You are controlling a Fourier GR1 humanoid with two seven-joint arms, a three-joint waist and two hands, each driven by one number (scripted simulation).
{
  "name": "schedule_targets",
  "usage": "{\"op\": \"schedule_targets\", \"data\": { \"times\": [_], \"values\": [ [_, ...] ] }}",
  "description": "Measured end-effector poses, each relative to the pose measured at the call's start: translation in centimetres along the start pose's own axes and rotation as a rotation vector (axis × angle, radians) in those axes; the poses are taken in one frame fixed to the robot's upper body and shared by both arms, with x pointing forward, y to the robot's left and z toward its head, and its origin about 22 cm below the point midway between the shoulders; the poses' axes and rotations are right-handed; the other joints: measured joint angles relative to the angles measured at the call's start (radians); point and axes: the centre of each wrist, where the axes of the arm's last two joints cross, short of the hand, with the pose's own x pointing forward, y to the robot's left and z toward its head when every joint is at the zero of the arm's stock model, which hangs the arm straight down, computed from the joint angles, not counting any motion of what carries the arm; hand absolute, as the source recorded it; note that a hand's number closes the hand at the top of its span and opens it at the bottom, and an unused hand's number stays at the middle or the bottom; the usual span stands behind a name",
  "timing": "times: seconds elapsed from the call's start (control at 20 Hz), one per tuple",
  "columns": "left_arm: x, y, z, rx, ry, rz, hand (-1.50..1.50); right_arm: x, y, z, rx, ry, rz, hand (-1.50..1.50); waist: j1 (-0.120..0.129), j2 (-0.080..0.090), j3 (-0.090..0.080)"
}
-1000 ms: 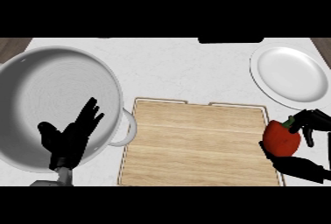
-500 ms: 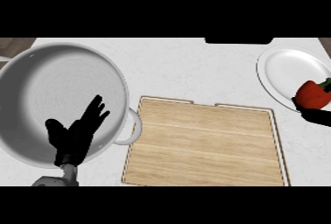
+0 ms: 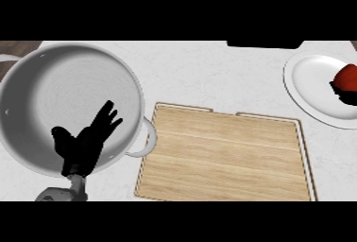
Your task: Pick the bell pepper from the tray and place it in the plate
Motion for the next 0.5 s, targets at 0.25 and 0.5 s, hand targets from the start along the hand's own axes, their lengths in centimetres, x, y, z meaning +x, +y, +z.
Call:
{"op": "schedule_targets", "data": {
  "times": [0.25,0.5],
  "values": [
    [0.6,-0.6,-0.4,-0.016,0.000,-0.013,0.00,-1.9,-0.7,-0.6,0.103,0.119,0.120,-1.50,0.022,0.012,-0.002],
    [0.9,-1.0,-0.7,-0.036,-0.001,-0.019,0.00,-2.8,0.0,-0.9,0.251,0.178,0.163,-1.50,0.039,0.020,0.000]
  ]
}}
